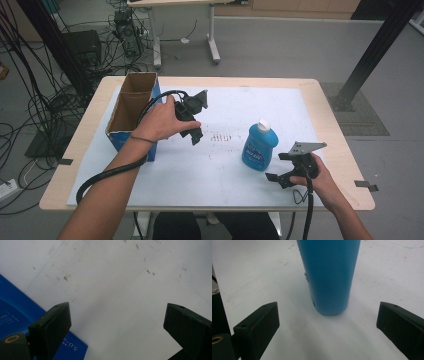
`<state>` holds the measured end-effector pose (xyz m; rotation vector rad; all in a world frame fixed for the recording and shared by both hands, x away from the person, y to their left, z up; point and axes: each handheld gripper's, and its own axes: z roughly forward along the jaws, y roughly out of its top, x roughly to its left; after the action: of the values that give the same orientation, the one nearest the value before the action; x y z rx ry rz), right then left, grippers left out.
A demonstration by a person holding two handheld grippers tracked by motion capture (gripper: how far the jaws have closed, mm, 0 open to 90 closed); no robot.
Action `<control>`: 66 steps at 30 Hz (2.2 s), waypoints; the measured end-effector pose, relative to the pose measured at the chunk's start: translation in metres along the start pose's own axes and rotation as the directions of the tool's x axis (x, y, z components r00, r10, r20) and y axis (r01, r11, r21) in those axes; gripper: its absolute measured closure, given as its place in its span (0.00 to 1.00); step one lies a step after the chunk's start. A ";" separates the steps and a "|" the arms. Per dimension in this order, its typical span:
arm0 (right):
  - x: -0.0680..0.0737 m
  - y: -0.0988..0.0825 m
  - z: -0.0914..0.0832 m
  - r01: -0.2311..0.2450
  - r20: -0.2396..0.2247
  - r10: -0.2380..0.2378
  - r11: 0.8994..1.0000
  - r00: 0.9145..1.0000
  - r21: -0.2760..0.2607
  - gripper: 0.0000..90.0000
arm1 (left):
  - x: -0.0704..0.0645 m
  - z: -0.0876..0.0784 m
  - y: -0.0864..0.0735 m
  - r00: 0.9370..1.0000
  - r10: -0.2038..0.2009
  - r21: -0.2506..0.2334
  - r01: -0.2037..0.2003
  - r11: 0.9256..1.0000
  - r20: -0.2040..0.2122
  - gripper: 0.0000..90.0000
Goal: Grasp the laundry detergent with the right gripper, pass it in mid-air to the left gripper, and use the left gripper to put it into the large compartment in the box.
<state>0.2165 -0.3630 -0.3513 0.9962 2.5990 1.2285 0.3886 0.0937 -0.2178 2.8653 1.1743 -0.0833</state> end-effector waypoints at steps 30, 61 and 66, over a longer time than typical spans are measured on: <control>0.002 -0.002 0.013 0.002 -0.002 -0.002 0.999 1.000 -0.048 0.04 | -0.002 -0.002 -0.002 1.000 0.006 -0.013 -0.006 1.000 0.004 0.09; 0.002 -0.014 0.034 0.009 -0.004 -0.010 0.990 1.000 -0.141 0.04 | -0.002 0.005 -0.006 1.000 0.007 -0.005 -0.007 1.000 0.008 0.09; 0.003 -0.015 0.037 0.012 -0.002 -0.012 0.990 1.000 -0.144 0.04 | -0.001 0.005 -0.007 1.000 0.005 -0.001 -0.005 1.000 0.009 0.09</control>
<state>0.2195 -0.3438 -0.3865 0.9506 2.4730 1.3927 0.3826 0.0975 -0.2233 2.8641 1.1657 -0.0953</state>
